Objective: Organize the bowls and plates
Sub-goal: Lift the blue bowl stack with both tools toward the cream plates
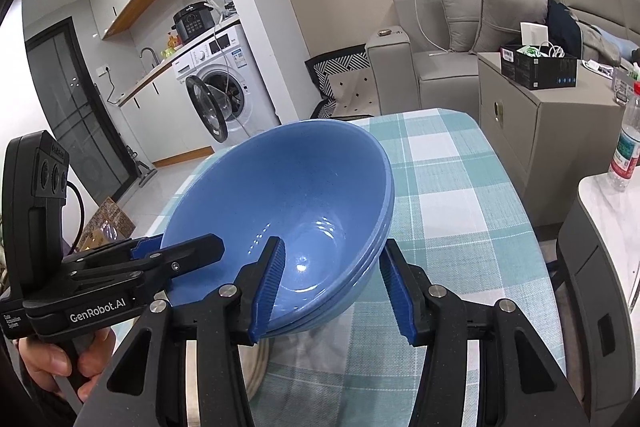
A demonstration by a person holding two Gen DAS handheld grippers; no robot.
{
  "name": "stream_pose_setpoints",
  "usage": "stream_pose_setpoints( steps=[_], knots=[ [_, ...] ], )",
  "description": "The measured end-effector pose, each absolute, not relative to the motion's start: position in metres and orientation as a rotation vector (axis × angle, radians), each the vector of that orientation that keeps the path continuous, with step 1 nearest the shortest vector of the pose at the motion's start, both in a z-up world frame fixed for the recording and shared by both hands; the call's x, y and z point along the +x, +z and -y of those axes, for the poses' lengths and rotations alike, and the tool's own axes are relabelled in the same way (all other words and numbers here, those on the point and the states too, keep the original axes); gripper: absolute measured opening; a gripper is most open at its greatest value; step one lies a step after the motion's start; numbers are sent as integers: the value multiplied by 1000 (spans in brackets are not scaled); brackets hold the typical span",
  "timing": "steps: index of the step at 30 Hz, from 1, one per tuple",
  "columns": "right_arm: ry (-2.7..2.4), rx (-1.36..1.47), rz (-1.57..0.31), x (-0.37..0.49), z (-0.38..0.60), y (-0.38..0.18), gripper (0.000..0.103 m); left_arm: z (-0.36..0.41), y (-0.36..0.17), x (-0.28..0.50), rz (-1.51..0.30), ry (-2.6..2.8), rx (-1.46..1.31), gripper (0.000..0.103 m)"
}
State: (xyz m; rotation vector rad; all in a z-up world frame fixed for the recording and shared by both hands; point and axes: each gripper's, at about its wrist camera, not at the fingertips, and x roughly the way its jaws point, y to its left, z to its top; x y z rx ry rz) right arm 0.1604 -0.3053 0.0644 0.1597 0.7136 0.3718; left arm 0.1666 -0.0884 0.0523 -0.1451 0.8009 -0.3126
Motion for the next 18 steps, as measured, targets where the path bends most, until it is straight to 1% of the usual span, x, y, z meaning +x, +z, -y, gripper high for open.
stream_pose_setpoints(
  steps=[9,18],
  knots=[
    [399,139,-689,147,289,75,50,76,65,151,-760,-281,-142,46],
    [433,119,-685,139,276,78,50,65,66,136,-748,-241,-140,46]
  ],
)
